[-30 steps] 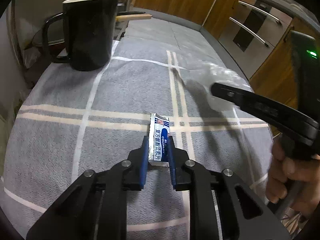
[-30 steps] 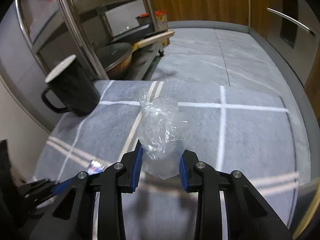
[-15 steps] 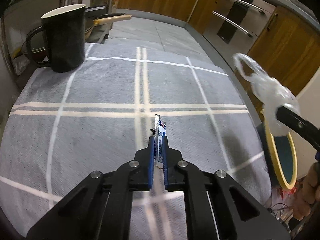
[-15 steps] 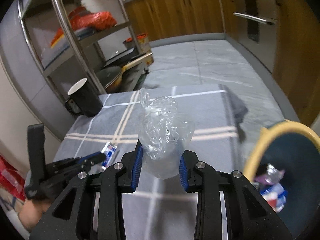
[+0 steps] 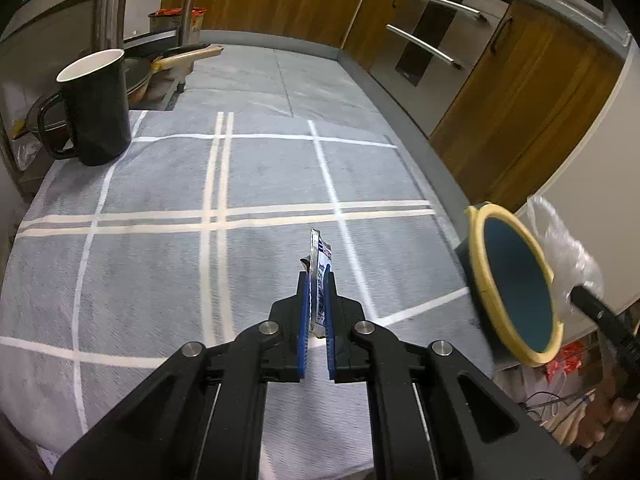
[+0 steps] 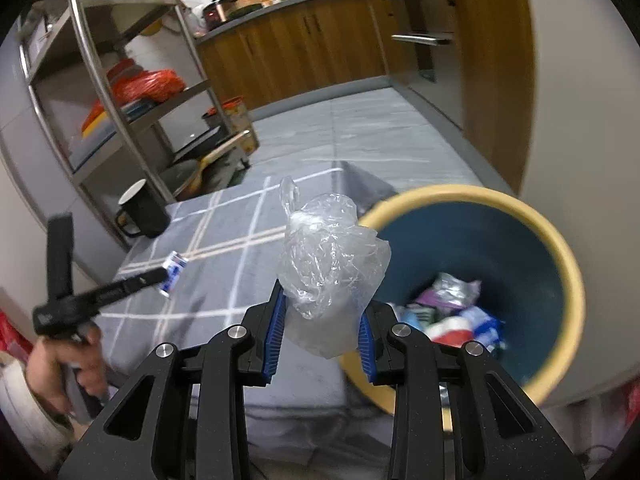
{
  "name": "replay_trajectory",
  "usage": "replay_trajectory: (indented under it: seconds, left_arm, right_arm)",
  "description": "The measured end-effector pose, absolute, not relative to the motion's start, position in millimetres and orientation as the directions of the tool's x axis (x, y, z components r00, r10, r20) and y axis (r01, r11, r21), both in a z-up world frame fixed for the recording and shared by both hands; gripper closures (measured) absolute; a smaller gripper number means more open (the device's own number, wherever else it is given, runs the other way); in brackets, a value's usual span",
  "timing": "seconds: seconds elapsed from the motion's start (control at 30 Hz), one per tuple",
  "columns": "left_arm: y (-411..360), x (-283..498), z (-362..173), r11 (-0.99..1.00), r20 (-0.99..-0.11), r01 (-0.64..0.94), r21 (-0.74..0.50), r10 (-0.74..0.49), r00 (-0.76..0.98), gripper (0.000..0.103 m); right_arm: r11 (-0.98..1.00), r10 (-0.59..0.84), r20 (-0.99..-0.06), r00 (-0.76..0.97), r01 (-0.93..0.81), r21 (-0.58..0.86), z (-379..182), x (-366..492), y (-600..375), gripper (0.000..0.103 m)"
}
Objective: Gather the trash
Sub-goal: 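Carry the box and plastic bag over the bin and open both tools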
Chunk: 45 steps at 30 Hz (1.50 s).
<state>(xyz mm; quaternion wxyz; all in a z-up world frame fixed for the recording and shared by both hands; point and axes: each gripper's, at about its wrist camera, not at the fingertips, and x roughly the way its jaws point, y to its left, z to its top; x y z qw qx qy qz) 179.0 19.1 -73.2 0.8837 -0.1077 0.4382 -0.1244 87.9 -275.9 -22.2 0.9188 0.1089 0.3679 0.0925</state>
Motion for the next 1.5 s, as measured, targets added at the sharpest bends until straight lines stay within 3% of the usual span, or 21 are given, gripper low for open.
replay_trajectory:
  seconds: [0.5,0.97,1.5]
  left_arm:
    - [-36.2,165.0,-25.3,0.911,-0.682,0.242,-0.334,-0.411,0.605,0.097]
    - [-120.0,160.8,-12.2,0.84,-0.646,0.383,-0.385,-0.541,0.538,0.097]
    - [-211.3,178.0,-63.7,0.824,-0.74,0.442,-0.354,-0.536,0.407,0.097]
  right_arm:
    - [0.953,0.19,-0.627,0.756,0.013,0.304,-33.8,56.8,-323.8,0.069]
    - [0.933,0.159,-0.618,0.77,0.088,0.35,-39.8,50.4,-356.9,0.069]
    - [0.925,0.167,-0.681,0.713,0.125,0.358,-65.1,64.7,-366.1,0.069]
